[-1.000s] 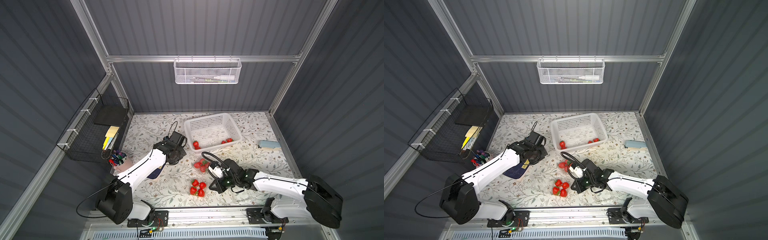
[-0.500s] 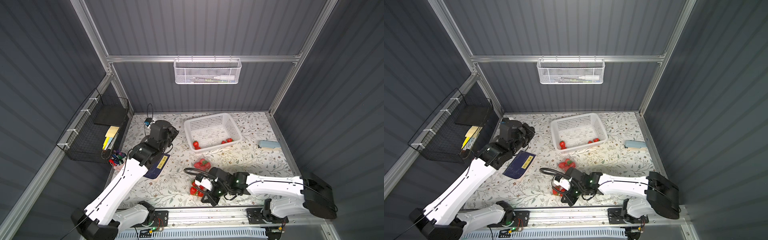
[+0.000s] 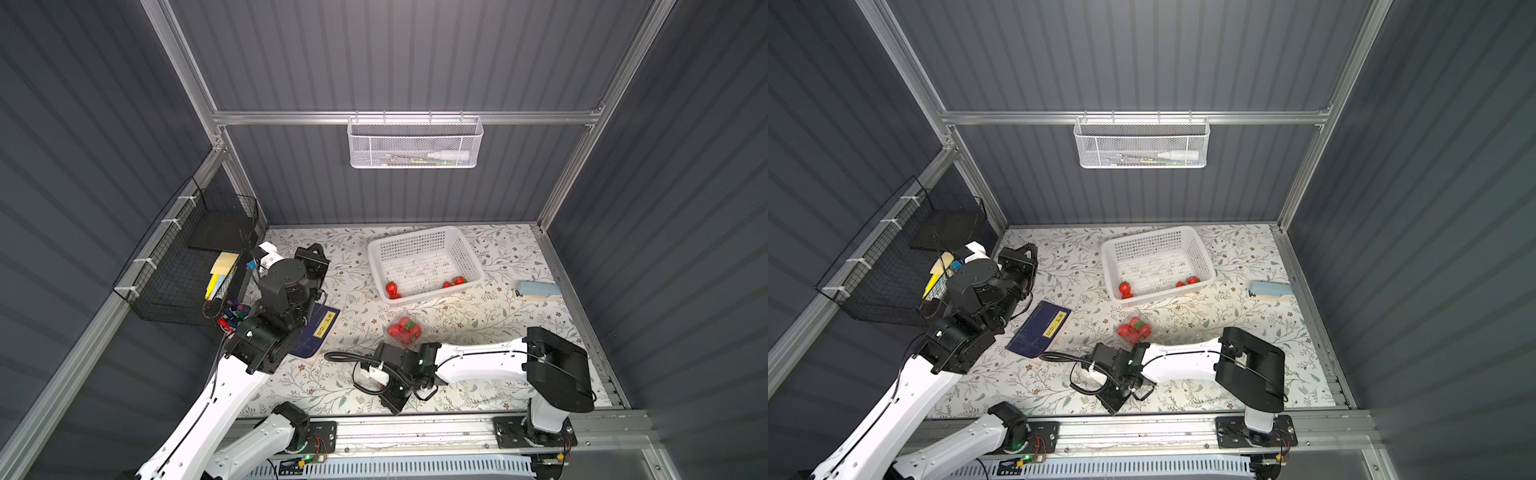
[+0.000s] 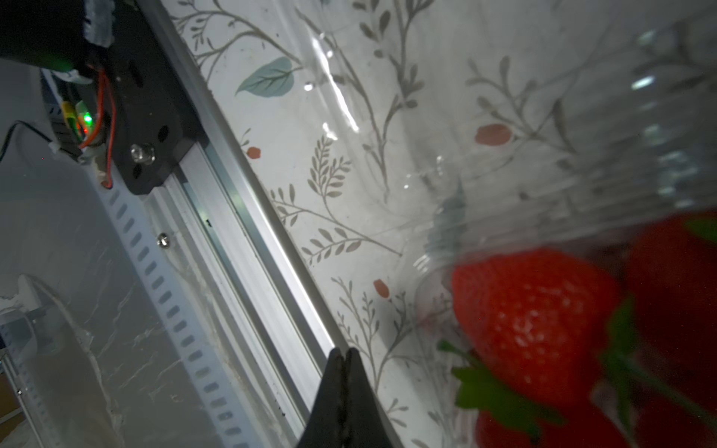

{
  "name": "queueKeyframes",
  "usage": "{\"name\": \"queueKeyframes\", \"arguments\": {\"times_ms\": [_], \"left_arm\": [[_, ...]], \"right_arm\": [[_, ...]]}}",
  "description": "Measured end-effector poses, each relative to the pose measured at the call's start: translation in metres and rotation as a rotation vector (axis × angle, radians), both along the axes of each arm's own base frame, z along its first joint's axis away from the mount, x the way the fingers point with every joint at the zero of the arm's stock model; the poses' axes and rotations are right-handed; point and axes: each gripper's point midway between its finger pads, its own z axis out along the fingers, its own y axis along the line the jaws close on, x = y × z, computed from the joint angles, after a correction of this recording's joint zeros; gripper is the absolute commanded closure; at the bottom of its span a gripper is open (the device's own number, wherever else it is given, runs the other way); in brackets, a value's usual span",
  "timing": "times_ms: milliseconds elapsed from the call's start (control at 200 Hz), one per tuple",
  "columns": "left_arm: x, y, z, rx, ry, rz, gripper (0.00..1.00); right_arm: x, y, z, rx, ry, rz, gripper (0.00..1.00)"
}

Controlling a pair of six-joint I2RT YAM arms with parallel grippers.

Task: Pack strawberries into containers
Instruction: Move the packing box to the center of the board.

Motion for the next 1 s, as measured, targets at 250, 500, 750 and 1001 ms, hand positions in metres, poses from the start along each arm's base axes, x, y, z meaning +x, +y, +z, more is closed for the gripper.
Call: {"name": "queueKeyframes", "arguments": {"times_ms": [250, 500, 750, 1001], "left_arm": [[0.006, -0.002, -0.001, 0.002, -0.004, 0.013, 0.95], [0.016, -0.008, -0.018, 0.040, 0.038, 0.011, 0.94], [0.026, -0.014, -0.032, 0.064, 0.064, 0.009, 0.92], [0.036, -0.024, -0.083, 0.122, 0.160, -0.009, 0.84]], "right_arm": [[0.023, -0.008, -0.011, -0.086, -0.068, -0.058, 1.00], [0.064, -0.023, -0.012, -0.107, -0.083, -0.152, 1.00], [0.089, -0.037, -0.013, -0.120, -0.088, -0.187, 1.00], [0.092, -0.052, -0.014, -0.130, -0.086, -0.198, 1.00]]}}
